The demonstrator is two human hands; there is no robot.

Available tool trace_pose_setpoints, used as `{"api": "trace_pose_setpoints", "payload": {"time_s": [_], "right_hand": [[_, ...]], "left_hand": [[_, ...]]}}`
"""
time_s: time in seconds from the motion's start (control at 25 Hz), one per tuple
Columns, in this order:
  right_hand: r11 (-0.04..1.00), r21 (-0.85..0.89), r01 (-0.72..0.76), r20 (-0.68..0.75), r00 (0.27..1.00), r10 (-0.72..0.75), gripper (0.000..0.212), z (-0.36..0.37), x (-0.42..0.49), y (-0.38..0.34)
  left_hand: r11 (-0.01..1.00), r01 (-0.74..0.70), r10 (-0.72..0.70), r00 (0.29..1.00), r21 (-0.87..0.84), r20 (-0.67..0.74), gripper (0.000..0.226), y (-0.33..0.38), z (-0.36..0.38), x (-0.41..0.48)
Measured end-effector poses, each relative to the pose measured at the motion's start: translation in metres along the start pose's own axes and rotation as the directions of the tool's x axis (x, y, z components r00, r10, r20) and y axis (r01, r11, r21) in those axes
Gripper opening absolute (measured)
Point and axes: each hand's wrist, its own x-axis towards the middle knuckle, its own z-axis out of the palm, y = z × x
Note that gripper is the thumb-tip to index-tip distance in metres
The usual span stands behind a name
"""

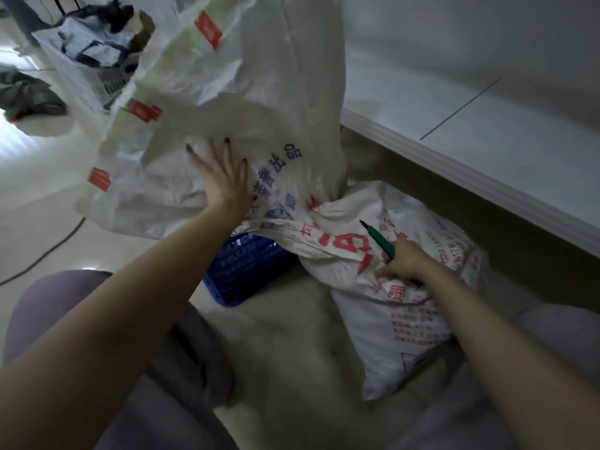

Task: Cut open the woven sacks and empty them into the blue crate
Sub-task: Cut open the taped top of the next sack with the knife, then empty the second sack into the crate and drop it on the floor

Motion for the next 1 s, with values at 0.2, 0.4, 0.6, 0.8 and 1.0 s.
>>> {"api": "trace_pose_setpoints", "payload": {"time_s": [0.2, 0.4, 0.6, 0.8, 1.0], "right_hand": [[0.949, 0.315, 0.024, 0.266, 0.957, -0.112, 0.036, -0.013, 0.004, -0.015], [0.753, 0.657, 0.038, 0.278, 0.916, -0.289, 0.046, -0.031, -0.007, -0.046], [0.571, 0.813, 0.111, 0.175, 0.890, -0.421, 0.050, 0.001, -0.009, -0.108], [0.447, 0.891, 0.078, 0.210, 0.802, -0.559, 0.045, 0.026, -0.022, -0.142], [0.440, 0.886, 0.146, 0.175, 0.773, -0.610, 0.039, 0.048, -0.055, -0.154]], "left_hand": [[0.893, 0.057, 0.016, 0.987, -0.447, 0.157, 0.072, 0.011, 0.031, 0.043], [0.822, -0.078, 0.325, 0.877, -0.564, 0.353, 0.052, 0.023, 0.045, 0.052], [0.648, -0.035, 0.199, 0.972, -0.760, 0.125, 0.032, 0.014, 0.032, 0.047], [0.789, 0.127, -0.037, 0.986, -0.601, 0.160, 0.044, -0.005, 0.012, 0.000], [0.277, 0.434, 0.222, 0.839, -0.857, 0.496, 0.029, -0.009, 0.014, -0.023]]}}
